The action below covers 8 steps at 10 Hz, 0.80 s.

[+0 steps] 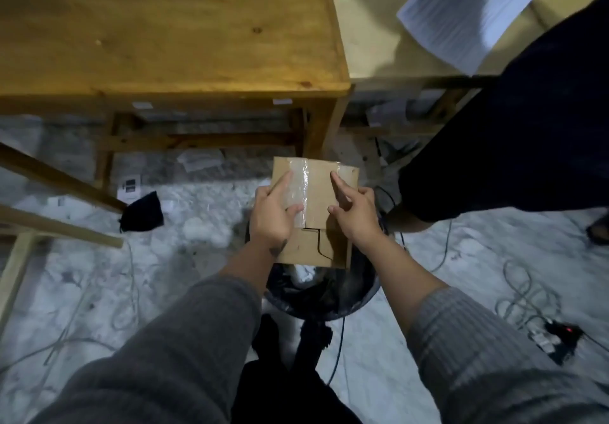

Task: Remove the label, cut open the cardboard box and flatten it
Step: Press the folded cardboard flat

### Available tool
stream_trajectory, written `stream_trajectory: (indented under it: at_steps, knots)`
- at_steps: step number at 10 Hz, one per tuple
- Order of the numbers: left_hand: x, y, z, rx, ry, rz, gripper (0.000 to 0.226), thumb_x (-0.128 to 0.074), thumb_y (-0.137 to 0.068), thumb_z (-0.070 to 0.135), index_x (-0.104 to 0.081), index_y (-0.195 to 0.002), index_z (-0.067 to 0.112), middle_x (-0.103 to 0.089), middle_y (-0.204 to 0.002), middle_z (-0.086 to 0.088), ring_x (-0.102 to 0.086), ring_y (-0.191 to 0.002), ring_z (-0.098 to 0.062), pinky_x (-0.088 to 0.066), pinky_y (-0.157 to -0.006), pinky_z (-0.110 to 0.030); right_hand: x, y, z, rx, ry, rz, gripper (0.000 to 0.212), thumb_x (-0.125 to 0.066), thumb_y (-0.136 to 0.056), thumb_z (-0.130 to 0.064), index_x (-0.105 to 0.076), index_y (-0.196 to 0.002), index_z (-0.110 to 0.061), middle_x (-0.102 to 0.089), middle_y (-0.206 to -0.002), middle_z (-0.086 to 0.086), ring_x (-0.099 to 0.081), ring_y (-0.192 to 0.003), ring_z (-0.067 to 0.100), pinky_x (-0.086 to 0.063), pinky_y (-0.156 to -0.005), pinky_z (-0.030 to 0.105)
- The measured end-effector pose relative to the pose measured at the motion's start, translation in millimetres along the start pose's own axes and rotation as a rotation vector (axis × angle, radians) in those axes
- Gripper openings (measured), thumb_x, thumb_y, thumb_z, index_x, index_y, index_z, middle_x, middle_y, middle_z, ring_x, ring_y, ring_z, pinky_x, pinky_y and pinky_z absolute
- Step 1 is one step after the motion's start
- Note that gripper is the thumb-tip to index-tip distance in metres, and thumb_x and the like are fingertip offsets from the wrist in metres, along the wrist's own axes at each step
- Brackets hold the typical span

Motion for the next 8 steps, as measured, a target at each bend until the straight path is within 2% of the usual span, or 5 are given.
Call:
stream_trajectory:
  at_steps: [2, 3, 5, 6, 8]
  knots:
    - [-89.1, -31.3, -83.2, 0.025, -0.104, -0.133, 0.068, -0.065, -0.087, 0.019, -0.031, -0.144, 0.036, -0.039, -0.135, -0.011, -0.043, -0.097, -0.012, -0.033, -0.087, -0.022, -48.1, -40.0, 111.4, -0.096, 0.040, 0.039, 0.060, -0.061, -0.088, -0.013, -0.041, -0.136, -0.043, -0.032, -0.139, 0.008, -0.042, -0.124, 0.022, -0.027, -0.112, 0.027]
    - [-152.0, -55.5, -147.3, 0.046, -0.186, -0.220, 0.073, -0.065, -0.089, 0.023, -0.023, -0.148, 0.032, -0.036, -0.140, -0.008, -0.049, -0.106, -0.017, -0.032, -0.088, -0.018, -86.5, -72.7, 179.4, -0.129, 0.054, 0.039, 0.060, -0.061, -0.088, -0.011, -0.042, -0.137, -0.041, -0.028, -0.144, 0.010, -0.038, -0.130, 0.024, -0.025, -0.116, 0.032]
    - [-238.8, -94.0, -259.7, 0.167, -0.188, -0.302, 0.072, -0.056, -0.092, 0.018, -0.016, -0.148, 0.036, -0.023, -0.149, -0.014, -0.045, -0.125, -0.032, -0.039, -0.105, -0.038, -164.0, -137.3, 291.8, -0.186, 0.039, 0.027, 0.061, -0.062, -0.085, -0.006, -0.046, -0.137, -0.034, -0.027, -0.149, 0.010, -0.035, -0.135, 0.020, -0.017, -0.108, 0.013]
    - [-267.1, -104.7, -279.7, 0.147, -0.258, -0.410, 0.065, -0.049, -0.096, 0.014, -0.019, -0.151, 0.028, -0.012, -0.158, -0.011, -0.030, -0.139, -0.031, -0.033, -0.105, -0.031, -189.4, -153.3, 326.1, -0.273, 0.082, -0.063, 0.057, -0.061, -0.087, -0.010, -0.045, -0.138, -0.029, -0.020, -0.156, 0.011, -0.024, -0.142, 0.022, -0.015, -0.108, 0.014]
    - [-247.4, -98.5, -247.2, 0.178, -0.385, -0.454, 0.049, -0.044, -0.097, 0.015, -0.036, -0.145, 0.017, -0.029, -0.151, -0.016, -0.035, -0.136, -0.029, -0.033, -0.110, -0.032, -185.6, -144.3, 296.4, -0.298, 0.110, -0.192, 0.046, -0.058, -0.089, -0.021, -0.051, -0.134, -0.022, -0.050, -0.140, 0.008, -0.048, -0.127, 0.023, -0.034, -0.102, 0.021]
Point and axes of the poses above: each hand's wrist, its own y-axis away from the middle knuckle, its own x-axis out of the back of the hand, z = x × y, the point moved 10 cm from there along -y, towards the middle knuckle
